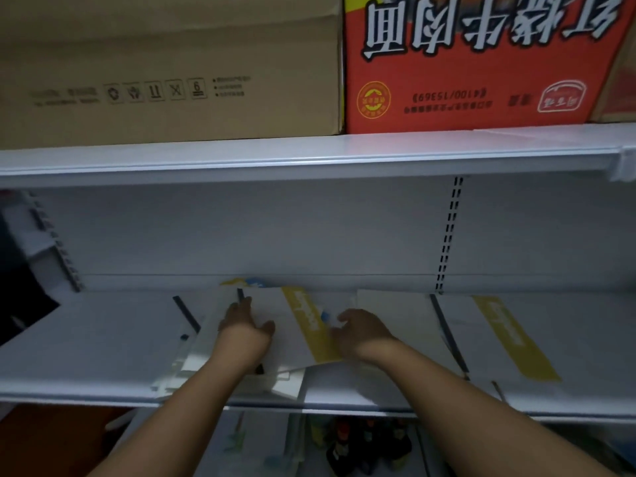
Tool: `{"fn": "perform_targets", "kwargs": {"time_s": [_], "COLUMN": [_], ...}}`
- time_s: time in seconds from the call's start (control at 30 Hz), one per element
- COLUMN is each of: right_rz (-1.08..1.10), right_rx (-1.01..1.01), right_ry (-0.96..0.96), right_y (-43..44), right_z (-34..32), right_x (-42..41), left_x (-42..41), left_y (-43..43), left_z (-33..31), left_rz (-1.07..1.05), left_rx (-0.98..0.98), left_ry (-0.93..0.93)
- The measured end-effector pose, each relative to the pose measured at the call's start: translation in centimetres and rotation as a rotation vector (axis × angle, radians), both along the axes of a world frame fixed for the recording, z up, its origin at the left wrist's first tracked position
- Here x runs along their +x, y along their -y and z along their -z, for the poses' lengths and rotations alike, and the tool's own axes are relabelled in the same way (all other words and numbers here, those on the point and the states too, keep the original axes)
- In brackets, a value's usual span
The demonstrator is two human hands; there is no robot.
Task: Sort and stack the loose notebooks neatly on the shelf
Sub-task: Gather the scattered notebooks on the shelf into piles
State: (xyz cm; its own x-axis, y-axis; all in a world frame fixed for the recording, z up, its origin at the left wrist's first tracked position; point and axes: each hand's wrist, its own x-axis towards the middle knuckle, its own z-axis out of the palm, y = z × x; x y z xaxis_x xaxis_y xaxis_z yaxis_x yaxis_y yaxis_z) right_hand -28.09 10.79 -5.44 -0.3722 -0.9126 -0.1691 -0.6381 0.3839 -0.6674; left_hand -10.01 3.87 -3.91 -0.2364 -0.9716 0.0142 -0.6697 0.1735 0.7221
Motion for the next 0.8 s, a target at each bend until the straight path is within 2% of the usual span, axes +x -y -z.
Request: {"fn": "perform_targets", "kwargs": {"time_s": [0.07, 0.17, 0.27, 0.37, 0.5, 0.7, 0.8], "right_rz": [-0.040, 0.014, 0.066, 0.181, 0.348, 0.656, 0.647], "right_rx": [0.097, 0.089, -0.032, -0.129, -0.091, -0.169, 0.008], "right_ry": [0.002, 0.069, 0.192, 0.218, 0.088, -0.033, -0.150], "right_y": [1.3, 2.6, 2.0, -1.2, -6.9, -15.3, -16.9], "right_z": [0.4, 0.9, 0.2, -0.9, 0.3, 2.4, 3.9], "right_x": [1.6, 2.4, 1.3, -2.3, -9.2, -18.1, -19.7], "left_x": [0.6, 0.9, 0.5, -2.5, -10.1, -21.2, -22.0], "left_y": [-0.2, -0.1, -0.4, -2.4, -4.7, -9.8, -12.0], "left_z": [-0.5, -0.9, -0.7, -0.7, 0.3, 2.3, 1.8], "left_rz": [-0.044, -0.116, -0.167, -0.069, 0.192, 0.465, 0.494], "left_rx": [0.154, 0.394, 0.411, 0.415, 0.431, 0.460, 0.404], "left_ry": [-0.205, -0.482, -0.570, -0.518, -0.372, -0.224, -0.152]}}
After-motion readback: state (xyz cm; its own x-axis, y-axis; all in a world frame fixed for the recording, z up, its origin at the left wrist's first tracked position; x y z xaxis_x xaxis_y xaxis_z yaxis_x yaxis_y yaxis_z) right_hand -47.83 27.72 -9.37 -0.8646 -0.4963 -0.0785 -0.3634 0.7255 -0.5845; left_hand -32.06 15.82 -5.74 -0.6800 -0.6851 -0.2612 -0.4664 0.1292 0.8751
